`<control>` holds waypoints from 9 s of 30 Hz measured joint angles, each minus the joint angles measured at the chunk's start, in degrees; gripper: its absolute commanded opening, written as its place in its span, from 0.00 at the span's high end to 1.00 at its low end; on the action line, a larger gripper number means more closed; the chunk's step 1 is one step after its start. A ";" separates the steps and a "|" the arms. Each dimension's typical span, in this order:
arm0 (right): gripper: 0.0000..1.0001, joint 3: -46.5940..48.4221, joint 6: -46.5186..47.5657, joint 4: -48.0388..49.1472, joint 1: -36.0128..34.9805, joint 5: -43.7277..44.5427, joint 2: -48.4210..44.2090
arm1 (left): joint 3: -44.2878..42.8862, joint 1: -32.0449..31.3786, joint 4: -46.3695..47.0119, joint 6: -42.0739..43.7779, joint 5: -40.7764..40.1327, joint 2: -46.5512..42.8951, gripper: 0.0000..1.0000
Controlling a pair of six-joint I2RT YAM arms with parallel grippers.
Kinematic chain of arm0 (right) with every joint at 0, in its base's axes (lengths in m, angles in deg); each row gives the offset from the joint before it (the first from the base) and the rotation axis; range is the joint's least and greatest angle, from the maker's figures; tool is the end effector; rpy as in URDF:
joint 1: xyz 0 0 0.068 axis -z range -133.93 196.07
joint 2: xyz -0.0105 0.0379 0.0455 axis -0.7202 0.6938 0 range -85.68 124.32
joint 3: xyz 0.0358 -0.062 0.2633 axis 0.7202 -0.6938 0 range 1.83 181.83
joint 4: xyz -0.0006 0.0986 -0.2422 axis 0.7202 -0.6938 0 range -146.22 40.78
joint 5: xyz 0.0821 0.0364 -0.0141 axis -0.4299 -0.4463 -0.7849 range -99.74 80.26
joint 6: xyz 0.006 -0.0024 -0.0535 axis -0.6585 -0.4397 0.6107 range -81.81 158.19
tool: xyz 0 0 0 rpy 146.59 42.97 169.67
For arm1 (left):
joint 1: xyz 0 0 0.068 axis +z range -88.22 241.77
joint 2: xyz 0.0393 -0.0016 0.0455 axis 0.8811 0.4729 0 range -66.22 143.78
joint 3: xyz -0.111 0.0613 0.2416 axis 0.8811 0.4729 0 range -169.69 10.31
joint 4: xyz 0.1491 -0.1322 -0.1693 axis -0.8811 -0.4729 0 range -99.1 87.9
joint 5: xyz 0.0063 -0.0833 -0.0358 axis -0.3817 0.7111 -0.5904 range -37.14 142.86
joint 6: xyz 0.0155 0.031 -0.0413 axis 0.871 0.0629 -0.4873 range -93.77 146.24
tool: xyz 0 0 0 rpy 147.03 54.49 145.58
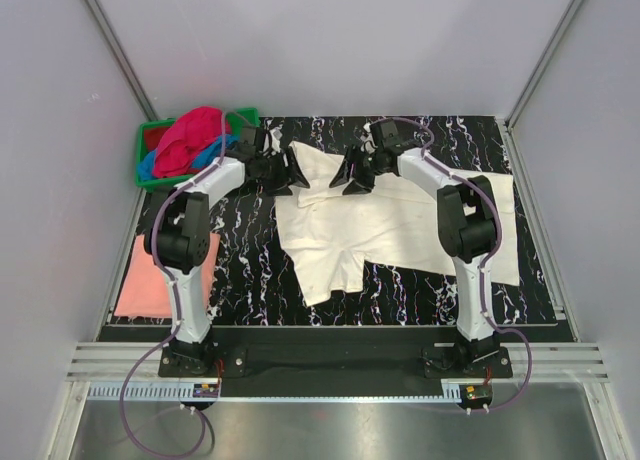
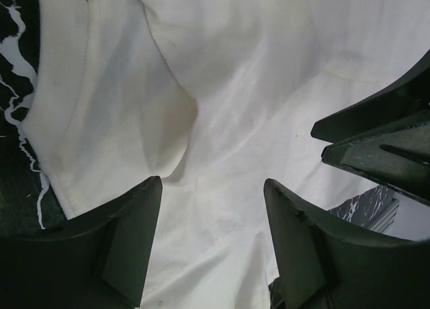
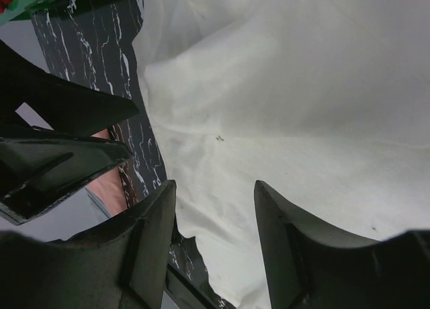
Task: Fold and stack the t-shirts
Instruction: Fold the tshirt
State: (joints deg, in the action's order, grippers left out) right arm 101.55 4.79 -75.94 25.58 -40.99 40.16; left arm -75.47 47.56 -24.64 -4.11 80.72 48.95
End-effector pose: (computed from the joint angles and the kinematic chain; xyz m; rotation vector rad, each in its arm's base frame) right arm 0.4471 0.1868 0.1903 0.0498 2.6223 1.0487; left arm 0.4226 -0.1242 0.2015 -0.1420 2.5611 -0.9209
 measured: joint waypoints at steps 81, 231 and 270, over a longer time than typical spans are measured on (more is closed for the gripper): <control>0.70 1.33 -18.29 5.20 -2.12 22.34 6.71 | -10.80 -0.26 28.74 -33.35 13.70 16.09 1.00; 0.57 9.92 6.05 -23.96 6.27 3.48 3.28 | -32.59 2.01 -17.90 9.11 -18.12 14.84 0.57; 0.89 23.08 1.18 -15.93 16.57 20.50 16.63 | -33.11 0.85 -17.09 10.03 -25.31 23.08 1.00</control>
State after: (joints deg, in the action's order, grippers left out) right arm 124.63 5.97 -91.87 42.15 -20.48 56.79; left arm -108.58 48.41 -41.74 5.92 55.41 72.04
